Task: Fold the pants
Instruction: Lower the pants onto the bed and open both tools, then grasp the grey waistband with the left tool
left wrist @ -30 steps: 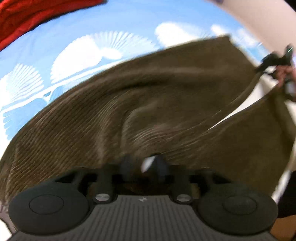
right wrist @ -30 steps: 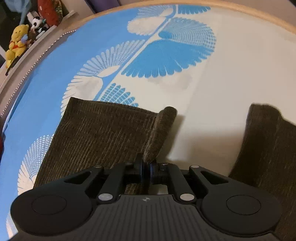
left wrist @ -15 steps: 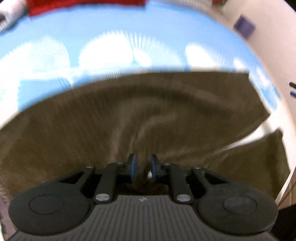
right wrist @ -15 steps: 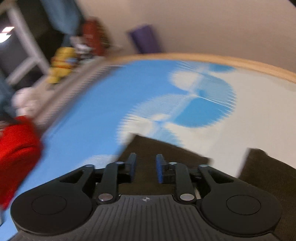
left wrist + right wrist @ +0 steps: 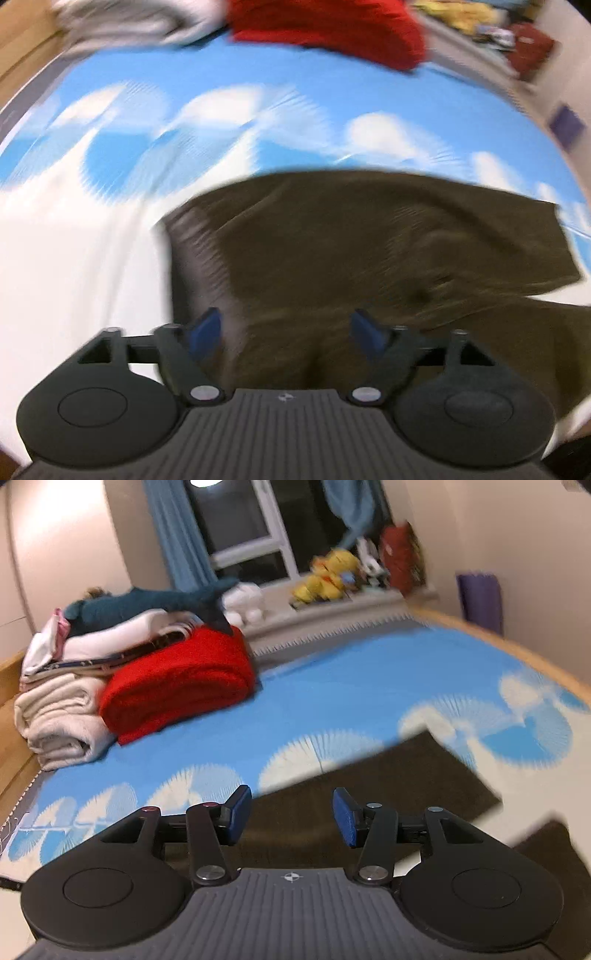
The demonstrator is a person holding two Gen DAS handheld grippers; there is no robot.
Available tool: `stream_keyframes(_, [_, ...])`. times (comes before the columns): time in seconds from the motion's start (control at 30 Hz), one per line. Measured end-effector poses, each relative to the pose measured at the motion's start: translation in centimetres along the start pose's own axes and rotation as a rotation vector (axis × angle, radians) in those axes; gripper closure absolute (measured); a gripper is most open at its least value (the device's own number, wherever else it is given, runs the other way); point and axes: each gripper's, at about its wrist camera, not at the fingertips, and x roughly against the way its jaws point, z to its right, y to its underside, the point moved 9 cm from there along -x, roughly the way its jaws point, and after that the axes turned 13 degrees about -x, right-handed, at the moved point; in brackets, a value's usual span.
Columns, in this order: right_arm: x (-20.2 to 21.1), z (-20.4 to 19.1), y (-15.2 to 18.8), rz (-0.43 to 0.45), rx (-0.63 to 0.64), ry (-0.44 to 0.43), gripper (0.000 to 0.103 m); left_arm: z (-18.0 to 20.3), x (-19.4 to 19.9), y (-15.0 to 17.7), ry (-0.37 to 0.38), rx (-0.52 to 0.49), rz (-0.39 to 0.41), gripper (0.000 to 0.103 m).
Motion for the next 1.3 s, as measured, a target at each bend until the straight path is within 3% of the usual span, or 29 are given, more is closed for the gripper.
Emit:
stream_keyframes(0.07, [0.3, 0.2, 1.3, -0.057, -0.04, 0.018, 0.052, -2.0, -1.8, 3.4, -0.061, 0.003, -0.13, 0.02])
stream_keyframes(0.17, [1.5, -0.4, 1.7, -0.019, -0.006, 0.03, 0.052, -4.2, -2.7, 4.8, -0.12, -0.003, -0.138, 0.018])
stream_keyframes(0.4, [1.7, -0.2, 4.5, -0.085, -0.051, 0.039, 0.052, -6.0, -4.2, 6.4, -0.018, 0.201, -0.14, 0.017])
stream_keyframes(0.53, [1.2, -0.4, 5.6, -0.099, 0.021, 0.072, 0.052, -6.4, -4.2, 5.5, 0.054, 0.299, -0.097, 0.015])
stream_keyframes(0.8, [0.3, -0.9, 6.4, -0.095, 0.274, 0.13, 0.052, -6.6, -6.6, 5.7, 0.068, 0.296, -0.131, 0.015])
stream_keyframes(0.87, [0.0, -0.5, 6.4, -0.1, 0.3, 0.143, 0.052, -5.5, -7.6, 5.8, 0.082, 0.237, -0.16, 0.021])
stream_keyframes(0.93, [-0.2, 0.1, 6.4, -0.107, 0.306, 0.162, 0.052, -4.0, -8.0, 5.6, 0.076, 0.13, -0.159, 0.047])
stream_keyframes(0.97, [-0.3, 0.4, 6.4, -0.111, 0.304, 0.171, 0.052, -3.4, -8.0, 5.5, 0.071, 0.082, -0.162, 0.055])
stream_keyframes(1.0, [-0.4, 0.7, 6.3, -0.114, 0.299, 0.179, 0.052, -2.8, -7.7, 5.3, 0.079, 0.05, -0.169, 0.069])
stream_keyframes(1.03, [-0.5, 0.9, 6.2, -0.112, 0.289, 0.183, 0.052, -2.4, -7.2, 5.2, 0.107, 0.047, -0.163, 0.076])
stream_keyframes(1.17, [-0.8, 1.2, 6.0, -0.114, 0.253, 0.183, 0.052, -1.1, -3.7, 5.0, 0.232, -0.018, -0.1, 0.081])
stream_keyframes(1.23, [-1.1, 0.8, 6.1, -0.114, 0.261, 0.18, 0.052, -1.6, -2.5, 5.2, 0.215, -0.034, -0.072, 0.079])
stream_keyframes(1.3, [-1.4, 0.5, 6.3, -0.118, 0.274, 0.181, 0.052, -2.9, -2.3, 5.6, 0.225, 0.029, -0.073, 0.079])
